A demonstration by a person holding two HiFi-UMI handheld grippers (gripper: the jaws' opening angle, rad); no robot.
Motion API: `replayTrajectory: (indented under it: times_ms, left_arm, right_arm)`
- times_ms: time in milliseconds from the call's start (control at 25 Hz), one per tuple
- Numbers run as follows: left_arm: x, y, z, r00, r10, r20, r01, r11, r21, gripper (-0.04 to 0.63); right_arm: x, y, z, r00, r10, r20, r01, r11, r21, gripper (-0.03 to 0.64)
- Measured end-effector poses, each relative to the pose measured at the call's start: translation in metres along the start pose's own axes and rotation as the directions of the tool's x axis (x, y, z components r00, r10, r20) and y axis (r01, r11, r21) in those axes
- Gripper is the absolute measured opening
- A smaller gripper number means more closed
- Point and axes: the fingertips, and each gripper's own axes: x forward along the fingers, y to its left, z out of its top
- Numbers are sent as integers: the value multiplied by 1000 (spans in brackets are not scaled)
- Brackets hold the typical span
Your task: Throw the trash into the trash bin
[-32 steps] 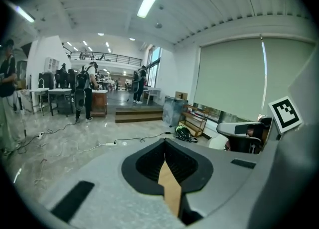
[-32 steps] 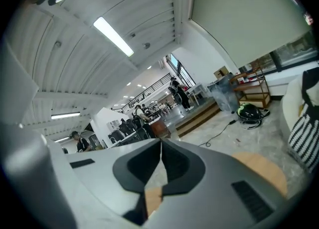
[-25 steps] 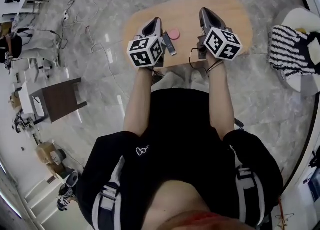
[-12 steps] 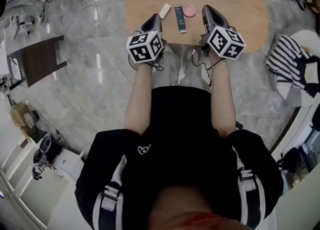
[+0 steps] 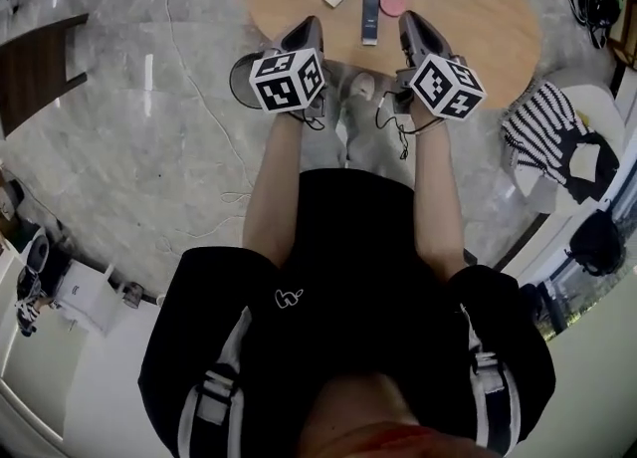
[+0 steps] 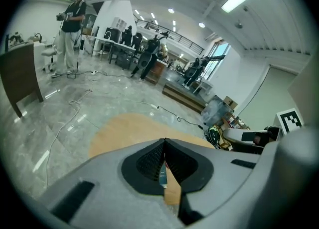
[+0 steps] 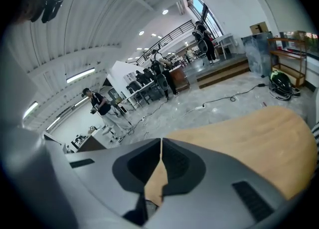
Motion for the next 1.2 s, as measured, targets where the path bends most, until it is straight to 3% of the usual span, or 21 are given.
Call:
replayTrajectory:
  times_ms: [720,920,1080,1200]
  left_arm:
    - [85,112,-72,998,12,-58,-23,981,-194,6]
    - [109,144,-90,997,29,-66,-43,977,-209,6]
    - [109,146,-102,997,48,-61,-59,978,-199,6]
    - [114,155,-107,997,48,-63,-61,976,-211,6]
  right_arm:
    - [111,-20,-118,965,-36,-259,25,999,-45,14]
    - [154,-38,-149,956,-60,-286,54,998,-28,15]
    - [161,-49,-164,952,-56,-301,48,998,-31,19]
    - [178,-51,-175,945,-57,-321,42,998,-52,113]
